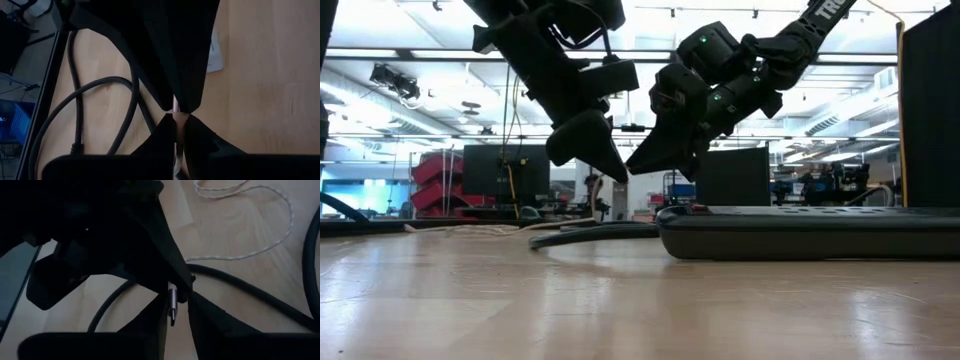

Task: Insert USB
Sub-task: Insert the pink charger cable into the white charger adapter

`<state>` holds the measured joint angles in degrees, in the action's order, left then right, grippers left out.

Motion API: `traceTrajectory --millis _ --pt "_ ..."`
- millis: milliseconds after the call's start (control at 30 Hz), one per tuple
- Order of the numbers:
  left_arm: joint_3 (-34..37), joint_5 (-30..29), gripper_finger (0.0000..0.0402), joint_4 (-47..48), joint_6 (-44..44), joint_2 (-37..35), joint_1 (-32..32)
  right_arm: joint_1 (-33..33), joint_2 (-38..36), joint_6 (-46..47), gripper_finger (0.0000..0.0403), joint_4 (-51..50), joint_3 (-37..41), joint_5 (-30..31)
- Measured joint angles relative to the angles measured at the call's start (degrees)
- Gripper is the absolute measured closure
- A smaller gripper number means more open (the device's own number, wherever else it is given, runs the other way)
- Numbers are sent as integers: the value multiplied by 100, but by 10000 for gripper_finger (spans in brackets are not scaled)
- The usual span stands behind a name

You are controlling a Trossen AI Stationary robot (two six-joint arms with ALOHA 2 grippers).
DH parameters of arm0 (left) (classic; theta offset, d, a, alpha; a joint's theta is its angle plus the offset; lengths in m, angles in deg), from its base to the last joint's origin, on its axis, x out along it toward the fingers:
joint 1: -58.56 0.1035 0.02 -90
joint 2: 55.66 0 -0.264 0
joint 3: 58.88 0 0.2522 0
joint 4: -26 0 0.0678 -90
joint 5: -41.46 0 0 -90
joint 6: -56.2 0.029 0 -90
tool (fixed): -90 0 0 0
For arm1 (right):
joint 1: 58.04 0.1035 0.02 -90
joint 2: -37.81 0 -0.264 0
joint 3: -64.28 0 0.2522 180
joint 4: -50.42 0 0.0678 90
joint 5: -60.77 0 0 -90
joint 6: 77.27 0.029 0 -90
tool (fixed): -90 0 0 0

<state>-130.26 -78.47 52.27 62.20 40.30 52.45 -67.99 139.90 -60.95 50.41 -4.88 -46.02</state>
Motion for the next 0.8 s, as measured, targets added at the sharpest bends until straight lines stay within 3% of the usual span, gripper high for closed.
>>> traceTrajectory --millis 100,333,467,600,800 --pt "0 -4 402 45 -20 -1 0 2 -1 -94 397 3 0 -25" --pt "0 9 398 56 -25 -1 -2 2 -1 -151 401 26 0 -51" --pt "0 13 374 169 -42 -110 -2 6 2 -186 402 183 -2 -42" --pt "42 -42 339 402 -166 -471 -2 -25 2 -173 402 563 76 -108" --pt "699 -204 309 78 -421 -1442 -9 -232 2 210 403 1725 623 -302"
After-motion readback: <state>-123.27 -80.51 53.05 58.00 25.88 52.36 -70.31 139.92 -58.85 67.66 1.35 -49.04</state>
